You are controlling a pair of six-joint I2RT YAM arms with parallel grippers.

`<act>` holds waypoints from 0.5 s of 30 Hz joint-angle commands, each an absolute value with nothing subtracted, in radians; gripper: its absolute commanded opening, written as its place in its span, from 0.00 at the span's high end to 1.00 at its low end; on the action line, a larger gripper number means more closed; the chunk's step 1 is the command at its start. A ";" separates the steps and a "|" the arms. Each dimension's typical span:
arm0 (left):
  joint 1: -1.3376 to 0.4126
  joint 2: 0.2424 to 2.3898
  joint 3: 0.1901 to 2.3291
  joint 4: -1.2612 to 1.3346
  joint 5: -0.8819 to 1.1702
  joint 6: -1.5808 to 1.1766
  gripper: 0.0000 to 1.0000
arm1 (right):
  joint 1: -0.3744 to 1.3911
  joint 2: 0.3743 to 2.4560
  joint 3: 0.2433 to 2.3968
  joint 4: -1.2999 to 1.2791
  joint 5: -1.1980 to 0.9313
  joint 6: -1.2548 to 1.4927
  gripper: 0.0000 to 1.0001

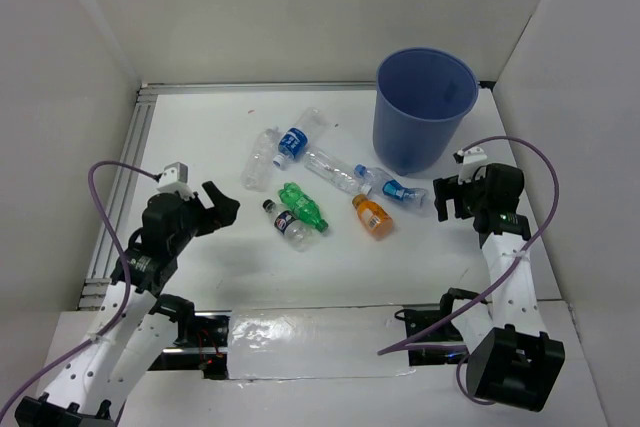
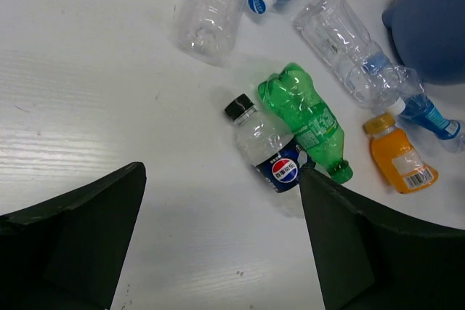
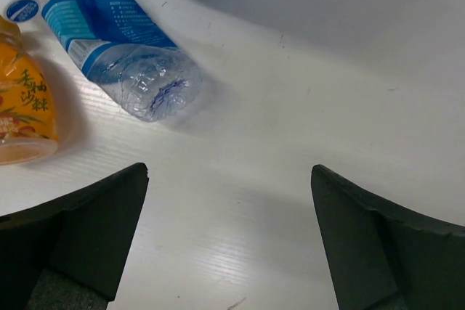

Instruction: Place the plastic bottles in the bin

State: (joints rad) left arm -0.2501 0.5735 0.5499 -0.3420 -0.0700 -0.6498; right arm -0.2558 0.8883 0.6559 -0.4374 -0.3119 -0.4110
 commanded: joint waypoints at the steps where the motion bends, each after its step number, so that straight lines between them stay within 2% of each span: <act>1: -0.245 0.574 0.538 -0.272 0.002 -0.629 0.00 | -0.256 0.897 0.703 -0.486 -0.340 -0.477 0.00; 8: -0.245 0.583 0.528 -0.259 0.023 -0.661 0.00 | -0.256 0.887 0.704 -0.636 -0.508 -0.750 0.00; 11: -0.245 0.592 0.528 -0.259 0.023 -0.672 0.05 | -0.256 0.905 0.724 -0.678 -0.589 -0.793 0.00; 12: -0.245 0.604 0.528 -0.268 0.023 -0.672 0.07 | -0.256 0.917 0.741 -0.707 -0.613 -0.807 0.03; 13: -0.245 0.618 0.528 -0.278 0.023 -0.683 0.11 | -0.256 0.917 0.741 -0.718 -0.659 -0.837 0.09; 14: -0.245 0.618 0.537 -0.278 0.023 -0.683 0.30 | -0.239 0.931 0.755 -0.718 -0.670 -0.838 0.39; 15: -0.245 0.632 0.546 -0.278 0.023 -0.683 0.44 | -0.197 0.948 0.755 -0.718 -0.670 -0.838 0.49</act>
